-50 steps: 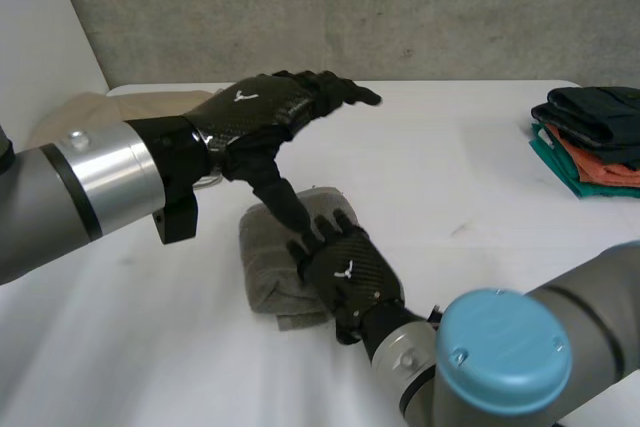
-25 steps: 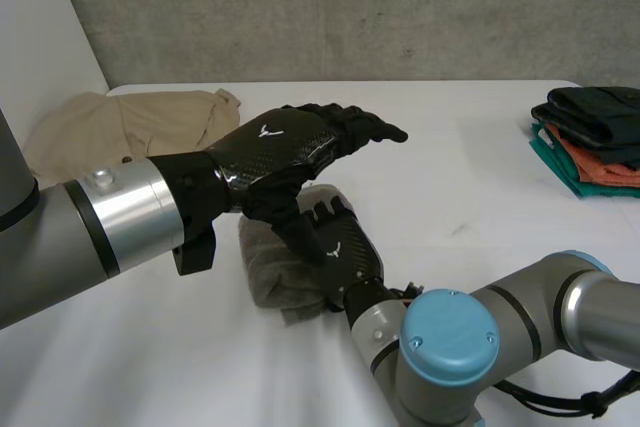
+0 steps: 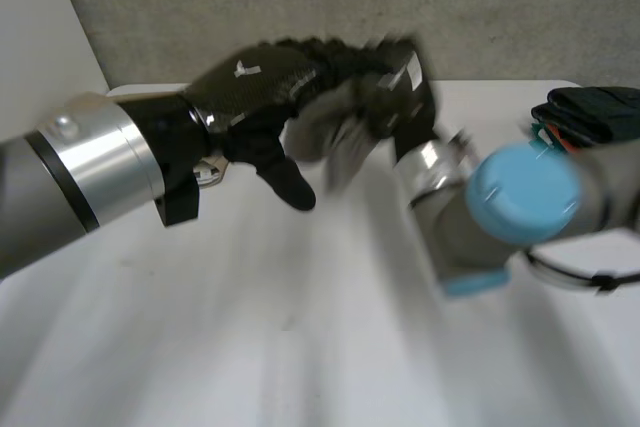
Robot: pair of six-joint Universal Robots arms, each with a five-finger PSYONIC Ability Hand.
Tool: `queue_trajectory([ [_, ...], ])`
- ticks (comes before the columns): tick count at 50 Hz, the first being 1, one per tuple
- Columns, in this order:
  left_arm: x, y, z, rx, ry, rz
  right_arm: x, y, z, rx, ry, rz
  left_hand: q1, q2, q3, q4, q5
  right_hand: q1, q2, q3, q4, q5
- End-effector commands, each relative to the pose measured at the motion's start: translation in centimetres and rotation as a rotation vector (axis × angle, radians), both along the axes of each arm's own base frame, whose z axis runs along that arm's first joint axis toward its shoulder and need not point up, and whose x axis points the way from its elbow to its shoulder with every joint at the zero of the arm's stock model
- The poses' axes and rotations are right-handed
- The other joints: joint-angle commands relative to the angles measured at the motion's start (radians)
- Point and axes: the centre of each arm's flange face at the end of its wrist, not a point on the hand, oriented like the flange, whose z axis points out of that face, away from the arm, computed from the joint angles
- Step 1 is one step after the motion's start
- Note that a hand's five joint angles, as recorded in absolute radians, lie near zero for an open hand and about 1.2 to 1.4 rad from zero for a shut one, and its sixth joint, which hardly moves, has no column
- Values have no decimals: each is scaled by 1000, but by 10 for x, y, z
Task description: Fold the laundry.
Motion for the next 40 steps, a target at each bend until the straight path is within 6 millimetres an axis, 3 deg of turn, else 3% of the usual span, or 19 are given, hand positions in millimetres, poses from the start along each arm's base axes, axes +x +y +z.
queue_trajectory([
  [1, 1, -7, 23, -59, 61, 52, -86, -87, 85, -163, -169, -201, 11, -27, -38, -27, -51, 367, 233, 227, 199, 279],
  [3, 0, -7, 25, -61, 72, 52, -110, -104, 97, -188, -201, -238, 11, -27, -38, -27, -51, 367, 233, 227, 199, 279],
  [4, -1, -8, 26, -60, 81, 51, -137, -123, 103, -200, -223, -273, 11, -27, -38, -27, -51, 367, 233, 227, 199, 279],
  [7, -2, -8, 24, -50, 87, 51, -176, -150, 106, -213, -244, -307, 11, -27, -38, -27, -51, 367, 233, 227, 199, 279],
  [8, -3, -7, 23, -48, 87, 48, -199, -166, 101, -208, -243, -316, 11, -27, -38, -27, -51, 367, 233, 227, 199, 279],
  [11, -6, -5, 17, -33, 81, 38, -233, -189, 83, -186, -220, -319, 11, -27, -38, -27, -51, 367, 233, 227, 199, 279],
  [12, -7, -5, 14, -29, 77, 35, -256, -204, 68, -167, -200, -319, 11, -27, -38, -27, -51, 367, 233, 227, 199, 279],
  [15, -11, -2, 5, -12, 68, 22, -288, -223, 39, -123, -173, -314, 11, -27, -38, -27, -51, 367, 233, 227, 199, 279],
  [16, -12, -1, 2, -8, 65, 17, -308, -232, 15, -81, -161, -310, 11, -27, -38, -27, -51, 367, 233, 227, 199, 279],
  [18, -15, 0, -3, 0, 61, 11, -326, -239, -10, -37, -152, -300, 11, -27, -38, -27, -51, 367, 233, 227, 199, 279],
  [19, -16, 0, -5, 3, 59, 10, -341, -243, -34, 5, -142, -277, 11, -27, -38, -27, -51, 367, 233, 227, 199, 279],
  [21, -19, 0, -12, 13, 54, 9, -354, -244, -61, 60, -133, -244, 11, -27, -38, -27, -51, 367, 233, 227, 199, 279],
  [22, -19, -1, -14, 18, 51, 9, -364, -244, -85, 107, -117, -201, 11, -27, -38, -27, -51, 367, 233, 227, 199, 279],
  [26, -22, -1, -22, 33, 43, 9, -378, -238, -131, 195, -79, -148, 11, -27, -38, -27, -51, 367, 233, 227, 199, 279],
  [29, -23, 0, -25, 42, 37, 8, -386, -236, -140, 213, -66, -171, 11, -27, -38, -27, -51, 367, 233, 227, 199, 279],
  [33, -24, 0, -24, 33, 37, 2, -388, -231, -135, 226, -58, -188, 11, -27, -38, -27, -51, 367, 233, 227, 199, 279],
  [34, -25, 1, -23, 29, 38, 0, -385, -229, -124, 219, -61, -186, 11, -27, -38, -27, -51, 120, -14, -21, -49, 32],
  [36, -25, 1, -20, 17, 42, -3, -383, -226, -114, 214, -67, -193, 11, -27, -38, -27, -51, -808, -943, -949, -977, -896],
  [40, -27, 4, -13, -1, 52, -7, -373, -218, -83, 200, -99, -217, 11, -27, -38, -27, -51, -854, -989, -995, -1023, -942],
])
